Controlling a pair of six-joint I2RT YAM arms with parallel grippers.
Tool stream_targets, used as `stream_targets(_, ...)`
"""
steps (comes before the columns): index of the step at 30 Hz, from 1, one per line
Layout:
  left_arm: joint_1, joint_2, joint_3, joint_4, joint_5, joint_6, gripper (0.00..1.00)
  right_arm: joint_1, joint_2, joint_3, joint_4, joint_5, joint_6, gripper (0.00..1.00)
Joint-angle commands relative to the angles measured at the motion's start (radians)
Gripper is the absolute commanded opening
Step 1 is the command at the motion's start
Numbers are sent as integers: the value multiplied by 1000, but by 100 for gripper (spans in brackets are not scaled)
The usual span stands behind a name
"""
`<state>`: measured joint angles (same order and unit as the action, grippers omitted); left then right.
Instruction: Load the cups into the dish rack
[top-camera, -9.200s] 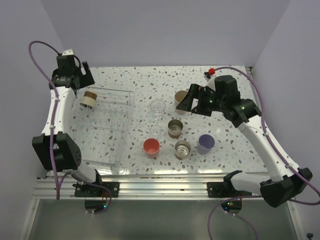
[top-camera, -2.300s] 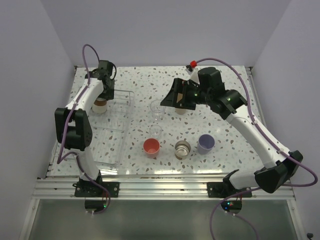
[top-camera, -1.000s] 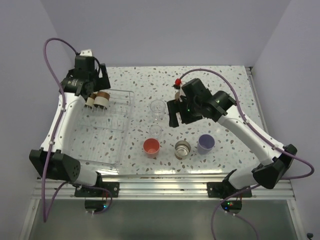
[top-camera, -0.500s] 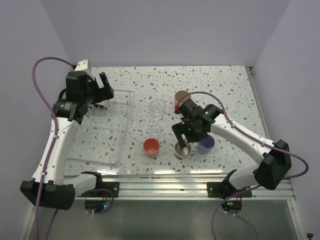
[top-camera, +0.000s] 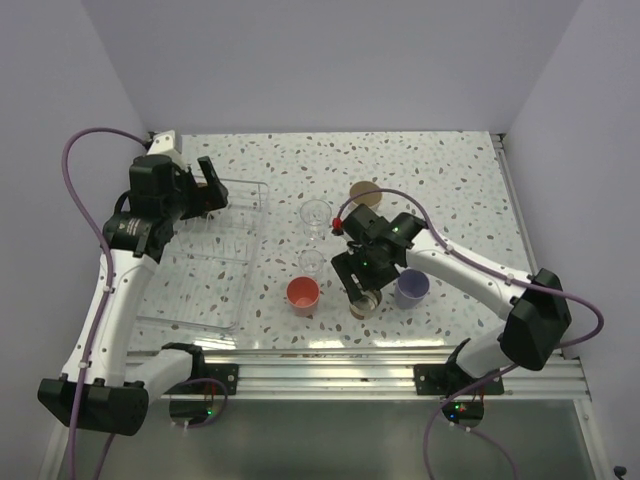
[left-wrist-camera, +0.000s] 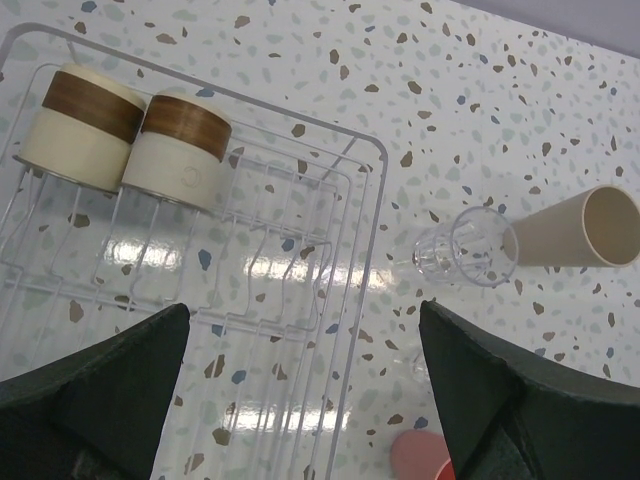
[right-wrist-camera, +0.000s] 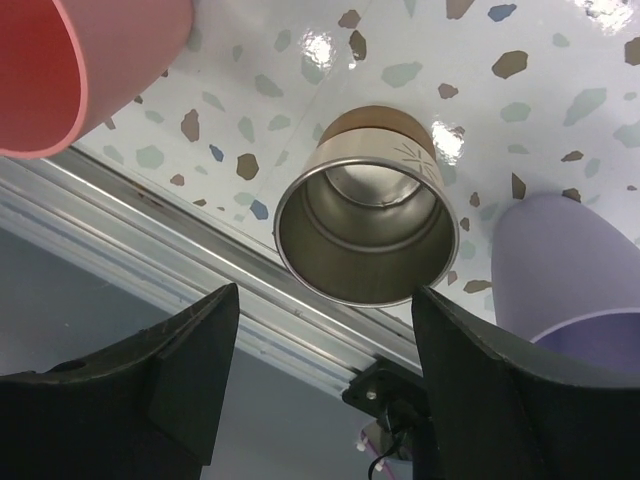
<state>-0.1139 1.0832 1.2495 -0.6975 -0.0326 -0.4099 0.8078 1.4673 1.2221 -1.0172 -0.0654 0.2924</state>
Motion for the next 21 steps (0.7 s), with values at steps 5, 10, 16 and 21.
stream_targets(5,-1,-35,-13,27,16,-6,100,33,36,-24,58,-1,-12,67)
stream_targets(10,-1,-60,-33,30,23,-1,100,77,74,-61,103,25,2,60)
stream_targets(16,-1,-101,-59,26,17,11,100,125,119,-78,126,101,13,52)
stream_targets(21,-1,-109,-61,9,2,25,100,139,145,-85,141,168,30,36)
